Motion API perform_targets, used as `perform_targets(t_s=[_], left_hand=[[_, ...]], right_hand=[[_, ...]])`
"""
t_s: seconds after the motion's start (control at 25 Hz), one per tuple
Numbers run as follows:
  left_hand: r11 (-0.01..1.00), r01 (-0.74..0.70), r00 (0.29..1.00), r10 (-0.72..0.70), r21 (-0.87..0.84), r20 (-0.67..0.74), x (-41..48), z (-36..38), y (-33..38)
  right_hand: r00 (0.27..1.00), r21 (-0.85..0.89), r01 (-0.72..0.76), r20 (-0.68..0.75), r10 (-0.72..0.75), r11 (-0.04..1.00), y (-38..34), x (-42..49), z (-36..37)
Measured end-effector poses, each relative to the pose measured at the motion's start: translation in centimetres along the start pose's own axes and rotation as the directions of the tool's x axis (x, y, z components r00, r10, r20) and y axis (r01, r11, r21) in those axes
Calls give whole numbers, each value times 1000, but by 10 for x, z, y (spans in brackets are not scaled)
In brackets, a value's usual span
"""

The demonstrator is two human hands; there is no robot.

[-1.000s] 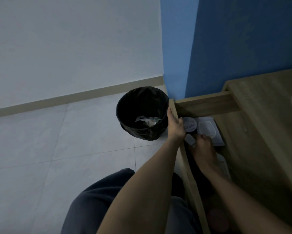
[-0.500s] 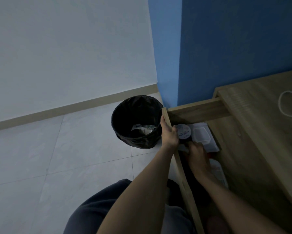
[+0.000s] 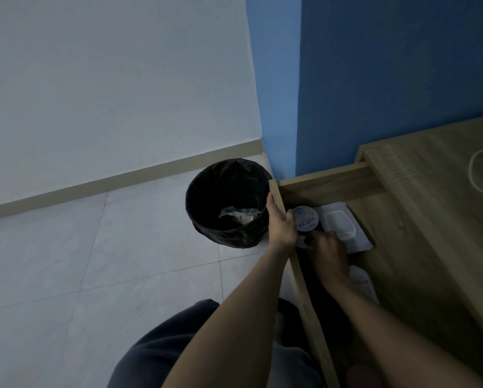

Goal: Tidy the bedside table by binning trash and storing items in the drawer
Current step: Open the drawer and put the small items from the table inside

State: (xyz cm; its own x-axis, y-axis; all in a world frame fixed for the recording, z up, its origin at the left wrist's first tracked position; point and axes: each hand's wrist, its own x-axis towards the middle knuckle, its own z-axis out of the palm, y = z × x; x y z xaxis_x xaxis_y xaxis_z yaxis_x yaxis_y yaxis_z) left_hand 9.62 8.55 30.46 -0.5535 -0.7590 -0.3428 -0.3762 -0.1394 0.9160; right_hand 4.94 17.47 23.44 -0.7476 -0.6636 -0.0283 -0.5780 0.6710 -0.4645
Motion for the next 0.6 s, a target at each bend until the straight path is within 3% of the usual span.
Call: perform_targets(t_s=[0.12, 0.44, 0.6], left_hand=[[1000, -15, 1000, 15, -2, -14, -2, 1, 1], [999, -15, 1000, 14, -42, -5, -1, 15, 9], [999, -18, 1000, 18, -42, -3, 5, 32, 7]], right_hand=[[998, -58, 55, 31, -54, 997, 1, 0, -10], [987, 131, 87, -147, -68, 988, 12, -36, -106], [963, 177, -4, -264, 51, 984, 46, -69, -151]])
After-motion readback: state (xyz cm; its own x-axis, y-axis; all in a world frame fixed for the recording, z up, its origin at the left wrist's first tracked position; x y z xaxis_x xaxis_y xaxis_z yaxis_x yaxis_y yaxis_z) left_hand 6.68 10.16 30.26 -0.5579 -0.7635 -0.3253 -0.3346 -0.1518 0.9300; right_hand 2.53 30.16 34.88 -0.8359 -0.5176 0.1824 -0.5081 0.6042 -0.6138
